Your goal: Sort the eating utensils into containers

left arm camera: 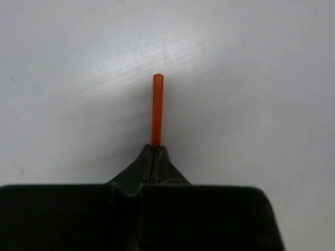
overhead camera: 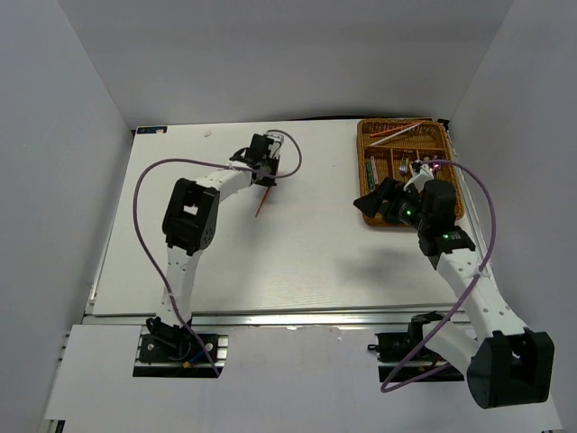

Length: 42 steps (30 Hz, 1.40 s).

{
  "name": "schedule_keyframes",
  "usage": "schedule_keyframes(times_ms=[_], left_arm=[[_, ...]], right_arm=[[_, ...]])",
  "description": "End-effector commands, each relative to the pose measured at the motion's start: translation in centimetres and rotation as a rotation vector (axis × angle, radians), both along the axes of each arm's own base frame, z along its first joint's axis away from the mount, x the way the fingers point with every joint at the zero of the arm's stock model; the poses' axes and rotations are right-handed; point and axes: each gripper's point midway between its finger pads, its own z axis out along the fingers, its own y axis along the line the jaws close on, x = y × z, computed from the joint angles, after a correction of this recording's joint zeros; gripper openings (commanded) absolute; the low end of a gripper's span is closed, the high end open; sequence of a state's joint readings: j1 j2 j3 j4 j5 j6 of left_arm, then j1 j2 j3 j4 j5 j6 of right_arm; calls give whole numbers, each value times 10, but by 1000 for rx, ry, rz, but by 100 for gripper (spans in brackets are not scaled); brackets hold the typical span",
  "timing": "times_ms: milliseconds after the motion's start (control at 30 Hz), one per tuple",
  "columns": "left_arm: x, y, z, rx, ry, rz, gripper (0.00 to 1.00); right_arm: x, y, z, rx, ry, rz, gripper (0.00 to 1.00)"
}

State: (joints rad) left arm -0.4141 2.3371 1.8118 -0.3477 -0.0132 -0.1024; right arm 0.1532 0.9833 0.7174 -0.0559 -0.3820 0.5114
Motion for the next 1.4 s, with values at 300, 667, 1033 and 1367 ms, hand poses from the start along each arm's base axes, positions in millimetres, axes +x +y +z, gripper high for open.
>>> schedule_keyframes(times_ms=[300, 667, 1033, 1367], left_arm=[[-127, -29, 41, -85, -13, -38, 0], [-164, -57, 73, -194, -40, -108, 0], [-191, -91, 111, -337, -42, -230, 0], [-200, -100, 115, -373, -29, -277, 0]], right_arm=[[29, 50, -42, 189, 143, -47, 89], [40, 109, -74, 237, 279, -96, 81], [49, 143, -94, 238, 305, -56, 81], [61, 159, -85, 276, 263, -21, 65]])
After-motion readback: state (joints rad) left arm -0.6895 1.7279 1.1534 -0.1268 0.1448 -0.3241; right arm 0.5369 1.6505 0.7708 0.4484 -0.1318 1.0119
